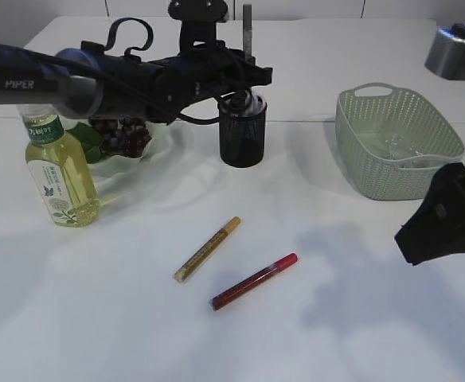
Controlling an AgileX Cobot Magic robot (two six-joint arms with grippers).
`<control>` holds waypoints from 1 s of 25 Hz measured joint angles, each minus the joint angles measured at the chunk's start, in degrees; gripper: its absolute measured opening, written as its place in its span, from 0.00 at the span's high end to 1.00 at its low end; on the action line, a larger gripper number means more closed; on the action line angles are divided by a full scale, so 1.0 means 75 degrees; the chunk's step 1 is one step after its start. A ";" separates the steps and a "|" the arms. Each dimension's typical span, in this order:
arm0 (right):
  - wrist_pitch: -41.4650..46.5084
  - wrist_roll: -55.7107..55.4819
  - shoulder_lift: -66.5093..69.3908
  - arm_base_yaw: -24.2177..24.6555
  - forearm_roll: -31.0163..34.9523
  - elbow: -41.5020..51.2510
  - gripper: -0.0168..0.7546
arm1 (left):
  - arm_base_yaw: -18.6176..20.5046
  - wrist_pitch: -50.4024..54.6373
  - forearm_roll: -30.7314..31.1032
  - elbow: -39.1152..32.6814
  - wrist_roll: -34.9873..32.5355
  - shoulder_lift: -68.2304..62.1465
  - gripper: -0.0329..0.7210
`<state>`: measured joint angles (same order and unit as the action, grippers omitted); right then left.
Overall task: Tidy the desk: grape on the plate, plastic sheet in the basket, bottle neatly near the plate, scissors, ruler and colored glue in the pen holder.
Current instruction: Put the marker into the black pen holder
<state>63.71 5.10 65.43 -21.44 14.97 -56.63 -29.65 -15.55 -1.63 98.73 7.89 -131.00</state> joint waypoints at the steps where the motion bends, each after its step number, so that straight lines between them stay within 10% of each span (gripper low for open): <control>1: -0.0014 0.0000 0.0017 0.0000 0.0000 0.0000 0.44 | 0.0000 0.0031 0.0000 0.0066 0.0000 -0.0060 0.88; 25: -0.0377 0.0014 0.0017 0.0000 0.0000 0.0000 0.44 | 0.0193 -0.0277 0.0018 0.0372 0.0000 -0.0561 0.85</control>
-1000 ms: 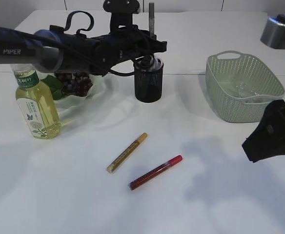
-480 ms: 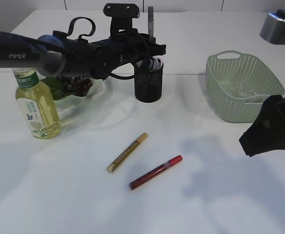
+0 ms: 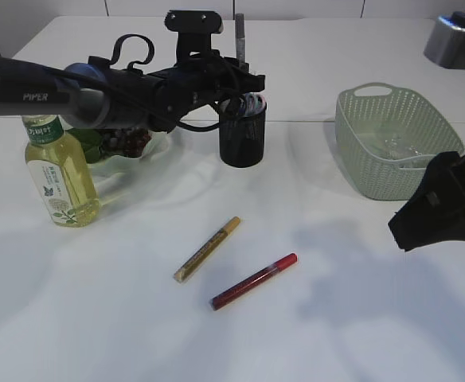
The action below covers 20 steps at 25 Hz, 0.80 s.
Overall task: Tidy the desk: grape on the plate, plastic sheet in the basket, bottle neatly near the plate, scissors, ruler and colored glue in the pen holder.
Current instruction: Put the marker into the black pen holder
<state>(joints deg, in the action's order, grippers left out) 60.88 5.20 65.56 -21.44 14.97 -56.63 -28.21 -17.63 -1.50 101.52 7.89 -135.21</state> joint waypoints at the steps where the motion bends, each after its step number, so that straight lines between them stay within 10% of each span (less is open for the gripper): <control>1: 0.0000 0.0000 0.0000 0.0000 0.0000 0.0000 0.44 | 0.0000 0.0000 0.0000 0.0035 0.0000 -0.0035 0.85; 20: 0.0000 0.0000 0.0000 0.0000 0.0000 0.0000 0.44 | 0.0000 0.0464 0.0000 0.0136 0.0000 -0.0037 0.80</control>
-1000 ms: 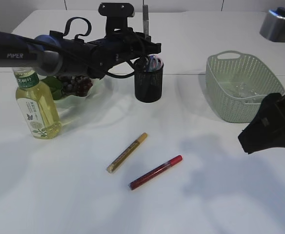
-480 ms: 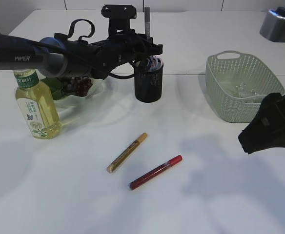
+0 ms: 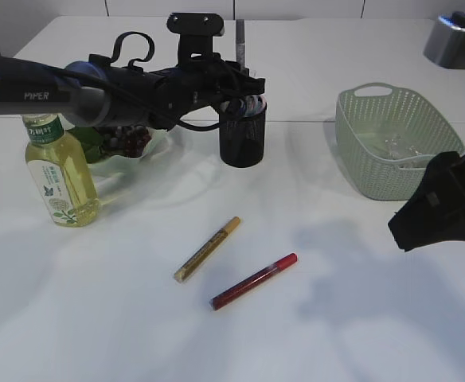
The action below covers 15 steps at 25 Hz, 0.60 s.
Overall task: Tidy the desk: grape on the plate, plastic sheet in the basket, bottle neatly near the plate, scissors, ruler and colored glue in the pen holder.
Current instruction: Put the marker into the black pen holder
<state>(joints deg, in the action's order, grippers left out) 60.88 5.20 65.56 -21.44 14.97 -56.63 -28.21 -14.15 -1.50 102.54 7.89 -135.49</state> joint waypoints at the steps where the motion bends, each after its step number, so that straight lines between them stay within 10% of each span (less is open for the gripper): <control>1: 0.0000 0.0000 0.0000 0.0000 0.0000 0.0000 0.44 | 0.0000 0.0000 0.0000 0.0000 0.0000 0.0000 0.77; 7: 0.0000 0.0000 0.0000 0.0000 0.0000 0.0000 0.44 | 0.0000 0.0069 0.0019 0.0000 0.0000 0.0000 0.57; 15: 0.0000 0.0000 0.0000 0.0000 0.0000 0.0000 0.44 | 0.0000 0.1510 0.0037 0.0000 0.0000 0.0343 0.53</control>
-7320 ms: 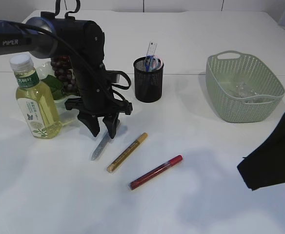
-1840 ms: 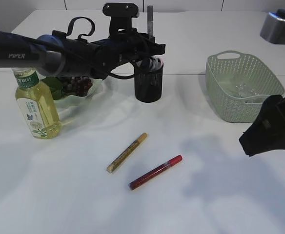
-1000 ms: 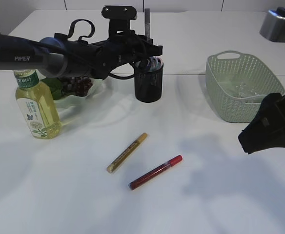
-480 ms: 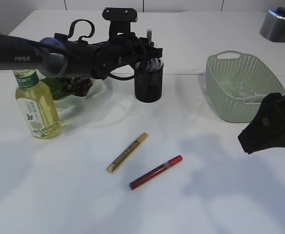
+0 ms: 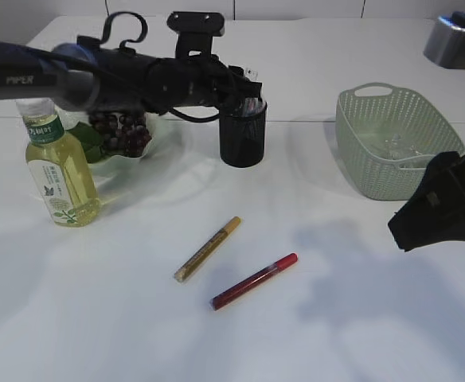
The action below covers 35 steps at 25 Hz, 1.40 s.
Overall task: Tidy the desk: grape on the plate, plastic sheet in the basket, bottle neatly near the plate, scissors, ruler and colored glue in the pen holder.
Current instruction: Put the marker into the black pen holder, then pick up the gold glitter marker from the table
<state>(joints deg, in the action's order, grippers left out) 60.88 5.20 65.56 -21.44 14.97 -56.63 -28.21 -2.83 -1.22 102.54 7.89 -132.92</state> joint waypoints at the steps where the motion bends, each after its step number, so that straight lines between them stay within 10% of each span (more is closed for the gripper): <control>1: 0.0000 0.0000 0.0000 0.0000 0.0000 0.0000 0.44 | 0.0000 0.0278 0.0066 0.0000 0.0000 0.0151 0.53; 20: 0.0148 0.0016 0.0000 0.0000 0.0819 0.0000 0.44 | -0.0403 0.8496 -0.0351 0.0013 -0.0779 0.2139 0.60; 35: 0.0864 0.0016 0.0000 0.0000 0.1072 0.0000 0.44 | -0.0829 0.9595 -0.0567 0.0029 -0.0939 0.0594 0.61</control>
<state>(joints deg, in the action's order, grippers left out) 67.36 5.32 65.56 -21.44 23.01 -56.63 -34.43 69.14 -5.47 102.76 0.85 -128.46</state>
